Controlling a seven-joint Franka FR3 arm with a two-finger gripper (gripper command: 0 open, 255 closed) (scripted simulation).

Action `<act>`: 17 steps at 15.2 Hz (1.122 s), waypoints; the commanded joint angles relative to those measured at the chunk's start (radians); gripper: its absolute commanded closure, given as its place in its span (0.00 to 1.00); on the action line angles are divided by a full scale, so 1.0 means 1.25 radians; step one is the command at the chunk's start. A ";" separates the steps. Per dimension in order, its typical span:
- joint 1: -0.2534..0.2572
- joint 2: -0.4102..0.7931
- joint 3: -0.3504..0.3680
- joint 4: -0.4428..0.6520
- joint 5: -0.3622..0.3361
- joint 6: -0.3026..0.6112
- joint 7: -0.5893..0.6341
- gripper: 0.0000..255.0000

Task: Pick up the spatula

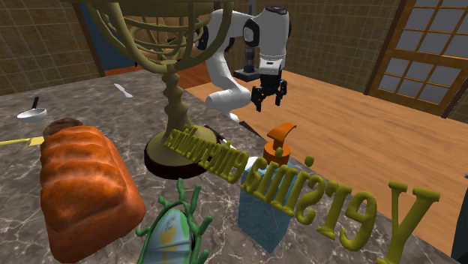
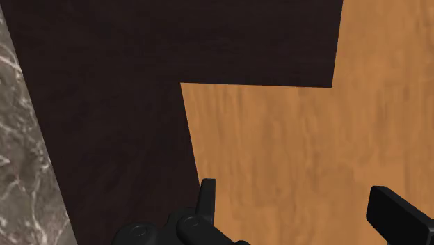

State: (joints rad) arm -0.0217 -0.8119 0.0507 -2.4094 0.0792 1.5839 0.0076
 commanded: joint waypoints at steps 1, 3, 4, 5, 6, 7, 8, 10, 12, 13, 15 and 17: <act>0.000 0.000 0.000 0.000 0.000 0.000 0.000 0.00; -0.010 0.040 -0.030 0.031 -0.026 0.005 -0.040 0.00; -0.014 0.062 -0.044 0.048 -0.037 0.007 -0.060 0.00; -0.018 0.083 -0.058 0.065 -0.048 0.009 -0.080 0.00; -0.022 0.106 -0.071 0.084 -0.058 0.011 -0.099 0.00; -0.025 0.129 -0.085 0.104 -0.068 0.012 -0.119 0.00; -0.028 0.152 -0.098 0.125 -0.077 0.013 -0.138 0.00; -0.033 0.200 -0.123 0.169 -0.092 0.015 -0.176 0.00; -0.038 0.250 -0.147 0.217 -0.104 0.015 -0.214 0.00; -0.040 0.276 -0.159 0.242 -0.108 0.014 -0.233 0.00; -0.043 0.329 -0.181 0.297 -0.115 0.011 -0.271 0.00; -0.047 0.384 -0.203 0.355 -0.119 0.006 -0.309 0.00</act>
State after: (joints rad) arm -0.0788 -0.3674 -0.1898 -2.0049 -0.0665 1.5968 -0.3542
